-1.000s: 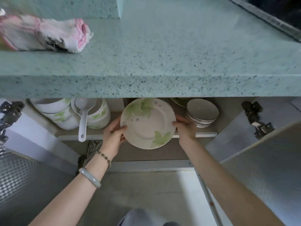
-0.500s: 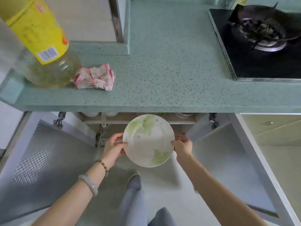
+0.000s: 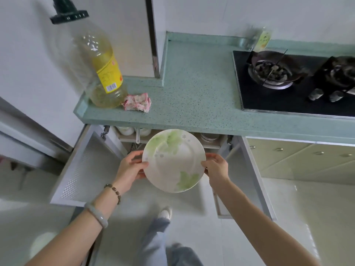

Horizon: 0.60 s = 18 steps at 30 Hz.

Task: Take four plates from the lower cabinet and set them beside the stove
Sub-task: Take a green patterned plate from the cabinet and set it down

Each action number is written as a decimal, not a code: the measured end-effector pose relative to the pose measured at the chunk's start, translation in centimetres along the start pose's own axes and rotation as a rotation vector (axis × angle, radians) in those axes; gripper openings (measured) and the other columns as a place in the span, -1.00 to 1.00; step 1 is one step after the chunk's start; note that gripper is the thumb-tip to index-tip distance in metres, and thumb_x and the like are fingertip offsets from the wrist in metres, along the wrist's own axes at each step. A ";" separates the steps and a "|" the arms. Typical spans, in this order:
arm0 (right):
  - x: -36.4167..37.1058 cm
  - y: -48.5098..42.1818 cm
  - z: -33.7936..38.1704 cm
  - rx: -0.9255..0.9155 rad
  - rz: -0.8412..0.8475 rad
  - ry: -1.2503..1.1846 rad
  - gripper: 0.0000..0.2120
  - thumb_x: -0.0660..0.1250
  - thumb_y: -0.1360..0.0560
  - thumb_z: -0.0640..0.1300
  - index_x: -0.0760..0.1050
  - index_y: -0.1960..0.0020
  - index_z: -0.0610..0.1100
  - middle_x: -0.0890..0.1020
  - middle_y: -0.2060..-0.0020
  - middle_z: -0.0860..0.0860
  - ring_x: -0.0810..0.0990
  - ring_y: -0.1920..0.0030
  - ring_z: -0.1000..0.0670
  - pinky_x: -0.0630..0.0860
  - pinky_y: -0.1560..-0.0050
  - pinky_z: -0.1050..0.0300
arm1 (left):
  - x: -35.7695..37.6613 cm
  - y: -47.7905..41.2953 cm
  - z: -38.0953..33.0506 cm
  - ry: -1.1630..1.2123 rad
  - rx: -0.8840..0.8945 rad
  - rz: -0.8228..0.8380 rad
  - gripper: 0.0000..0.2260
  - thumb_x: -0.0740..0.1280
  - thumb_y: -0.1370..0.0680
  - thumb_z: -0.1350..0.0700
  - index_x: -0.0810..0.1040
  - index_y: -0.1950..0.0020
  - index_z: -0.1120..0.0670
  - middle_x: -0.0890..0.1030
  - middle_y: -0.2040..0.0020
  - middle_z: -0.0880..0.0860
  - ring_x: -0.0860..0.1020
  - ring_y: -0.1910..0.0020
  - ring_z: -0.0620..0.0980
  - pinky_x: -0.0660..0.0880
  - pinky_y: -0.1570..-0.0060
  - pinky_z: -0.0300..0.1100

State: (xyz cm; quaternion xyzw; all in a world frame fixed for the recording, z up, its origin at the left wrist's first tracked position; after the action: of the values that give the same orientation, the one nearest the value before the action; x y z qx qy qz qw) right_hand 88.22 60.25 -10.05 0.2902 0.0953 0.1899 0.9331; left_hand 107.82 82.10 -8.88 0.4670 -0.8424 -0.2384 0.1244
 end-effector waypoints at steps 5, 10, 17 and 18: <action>-2.4 4.0 3.7 -0.040 0.003 -0.086 -0.73 0.26 -0.33 -0.50 0.57 0.07 -0.25 0.58 0.24 -0.17 0.51 0.27 -0.12 0.47 0.27 0.05 | 1.1 3.4 -4.7 0.011 0.037 0.084 -0.67 0.35 -0.47 0.43 0.55 -0.11 0.07 0.67 0.02 0.11 0.66 0.15 0.11 0.63 0.26 -0.04; -6.1 6.3 6.3 -0.085 -0.053 -0.185 -0.72 0.26 -0.36 -0.52 0.56 0.13 -0.19 0.59 0.23 -0.20 0.55 0.22 -0.14 0.54 0.11 -0.06 | 4.9 4.2 -7.6 -0.022 0.022 0.242 -0.69 0.35 -0.47 0.42 0.53 -0.12 0.09 0.67 0.02 0.12 0.68 0.12 0.10 0.65 0.19 -0.04; -14.5 9.4 6.5 -0.121 -0.275 -0.361 -0.69 0.23 -0.35 -0.53 0.57 0.01 -0.27 0.61 0.29 -0.13 0.52 0.29 -0.10 0.46 0.26 0.10 | 14.7 4.1 -9.6 -0.103 -0.002 0.495 -0.68 0.32 -0.50 0.41 0.50 -0.20 0.13 0.65 -0.04 0.17 0.62 0.03 0.15 0.60 0.22 -0.04; -16.1 10.1 6.4 -0.126 -0.316 -0.386 -0.68 0.23 -0.35 -0.53 0.56 -0.02 -0.29 0.62 0.26 -0.13 0.54 0.28 -0.09 0.48 0.24 0.10 | 16.6 4.5 -9.6 -0.120 -0.010 0.543 -0.69 0.32 -0.50 0.41 0.51 -0.17 0.11 0.64 -0.05 0.18 0.62 0.02 0.16 0.59 0.17 -0.02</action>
State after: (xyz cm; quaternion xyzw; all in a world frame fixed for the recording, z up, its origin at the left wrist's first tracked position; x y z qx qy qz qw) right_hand 72.34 58.10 2.08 0.2441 -0.0523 -0.0117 0.9683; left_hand 99.90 67.33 1.43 0.2084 -0.9414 -0.2276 0.1359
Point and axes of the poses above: each hand's wrist, its own y-axis away from the middle knuckle, its own x-axis out of the palm, z = x × y, the point moved 7 cm from there along -y, towards the middle knuckle
